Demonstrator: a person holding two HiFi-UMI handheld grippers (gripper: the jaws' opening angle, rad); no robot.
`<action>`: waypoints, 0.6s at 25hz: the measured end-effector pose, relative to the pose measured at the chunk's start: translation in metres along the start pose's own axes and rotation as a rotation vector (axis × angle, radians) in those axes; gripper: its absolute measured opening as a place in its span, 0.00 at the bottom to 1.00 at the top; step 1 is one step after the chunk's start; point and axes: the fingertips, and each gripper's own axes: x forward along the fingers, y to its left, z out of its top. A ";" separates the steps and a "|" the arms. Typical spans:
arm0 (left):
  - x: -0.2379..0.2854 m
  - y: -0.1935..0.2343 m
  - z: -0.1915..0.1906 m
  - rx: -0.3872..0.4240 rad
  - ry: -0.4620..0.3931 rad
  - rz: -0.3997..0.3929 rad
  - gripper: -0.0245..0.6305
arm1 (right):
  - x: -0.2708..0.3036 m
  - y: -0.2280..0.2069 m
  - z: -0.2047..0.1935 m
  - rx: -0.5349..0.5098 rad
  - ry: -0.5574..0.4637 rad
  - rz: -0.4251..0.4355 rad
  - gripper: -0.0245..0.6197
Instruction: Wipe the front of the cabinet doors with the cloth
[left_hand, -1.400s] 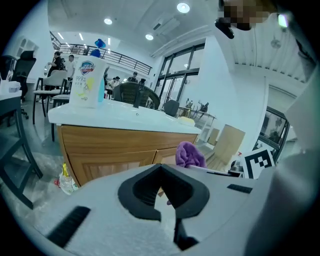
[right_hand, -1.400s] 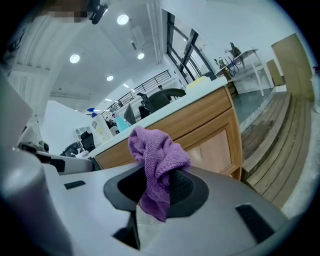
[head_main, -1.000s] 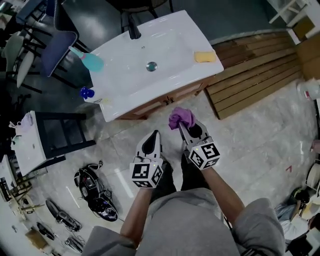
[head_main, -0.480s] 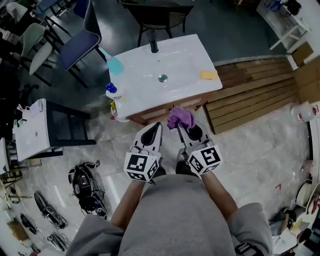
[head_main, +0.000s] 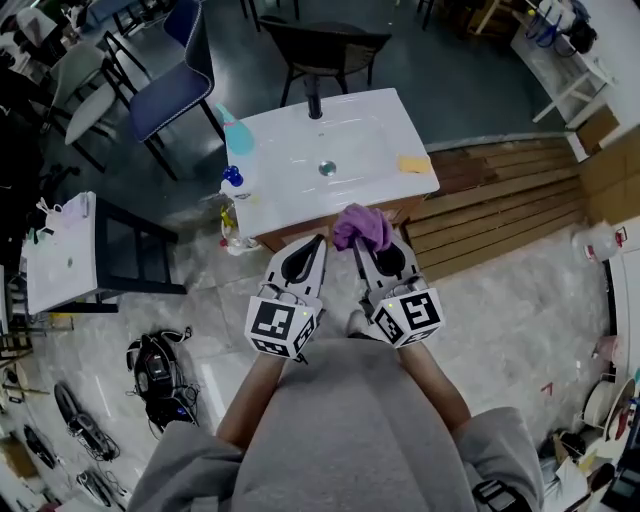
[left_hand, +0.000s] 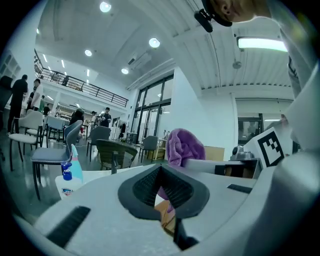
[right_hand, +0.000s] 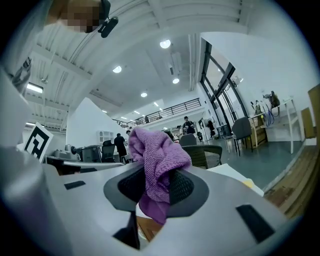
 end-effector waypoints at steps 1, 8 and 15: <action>0.000 -0.001 0.001 0.003 -0.003 -0.001 0.05 | 0.001 0.001 0.002 -0.002 -0.002 0.002 0.19; -0.005 0.002 0.006 0.002 -0.017 0.003 0.05 | 0.006 0.006 0.008 -0.009 -0.008 0.005 0.19; -0.008 0.001 -0.002 0.015 -0.004 -0.002 0.05 | 0.007 0.011 0.004 -0.024 -0.003 0.017 0.19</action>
